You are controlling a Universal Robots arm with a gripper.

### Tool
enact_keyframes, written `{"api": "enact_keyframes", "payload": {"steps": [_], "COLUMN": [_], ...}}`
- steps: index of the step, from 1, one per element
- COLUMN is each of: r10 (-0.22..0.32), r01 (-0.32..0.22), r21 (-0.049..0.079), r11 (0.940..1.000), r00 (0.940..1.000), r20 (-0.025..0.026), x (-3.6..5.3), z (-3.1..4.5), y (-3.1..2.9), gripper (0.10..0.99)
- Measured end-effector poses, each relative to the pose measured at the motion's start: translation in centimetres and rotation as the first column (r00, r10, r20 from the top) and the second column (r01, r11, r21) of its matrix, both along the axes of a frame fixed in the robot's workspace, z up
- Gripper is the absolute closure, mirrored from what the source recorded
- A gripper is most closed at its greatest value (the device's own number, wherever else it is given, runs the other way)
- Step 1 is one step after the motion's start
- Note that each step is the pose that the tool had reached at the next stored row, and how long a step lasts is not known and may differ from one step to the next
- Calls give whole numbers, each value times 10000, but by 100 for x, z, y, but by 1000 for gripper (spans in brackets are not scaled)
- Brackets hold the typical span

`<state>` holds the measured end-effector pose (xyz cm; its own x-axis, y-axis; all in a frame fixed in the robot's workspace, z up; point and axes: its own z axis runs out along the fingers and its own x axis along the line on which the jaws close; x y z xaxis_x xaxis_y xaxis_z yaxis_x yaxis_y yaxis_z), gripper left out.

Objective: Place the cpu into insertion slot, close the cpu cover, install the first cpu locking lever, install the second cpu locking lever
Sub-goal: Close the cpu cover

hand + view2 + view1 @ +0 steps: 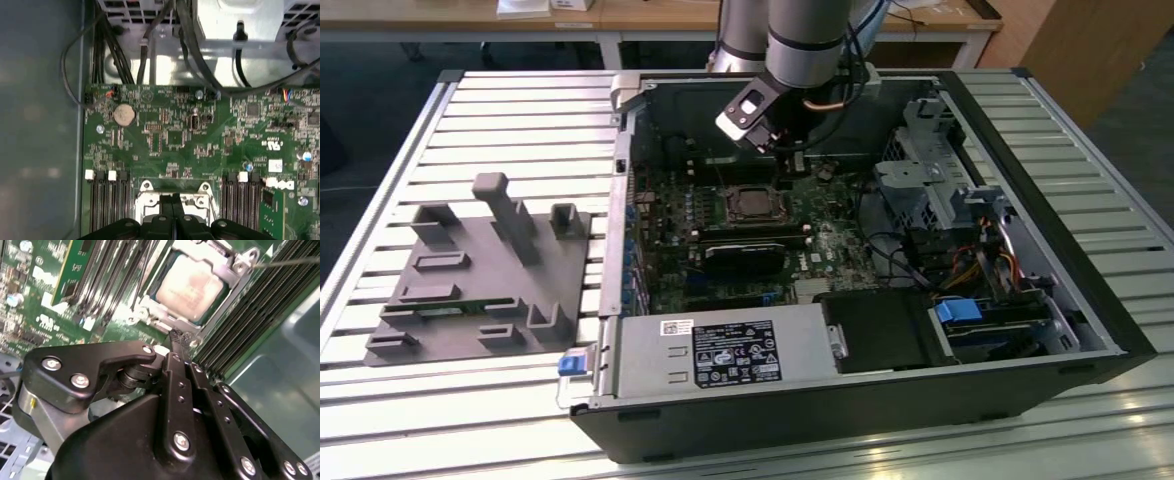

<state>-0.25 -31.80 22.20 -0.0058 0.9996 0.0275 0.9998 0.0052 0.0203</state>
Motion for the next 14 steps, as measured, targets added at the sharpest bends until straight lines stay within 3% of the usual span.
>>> {"api": "enact_keyframes", "payload": {"steps": [6,14], "r10": [0,0], "r01": [0,0], "r21": [-1,1], "r11": [10000,10000], "r00": [10000,10000], "r20": [-1,1], "x": [-144,-233], "z": [-20,-21], "y": [0,0], "gripper": [973,973]}}
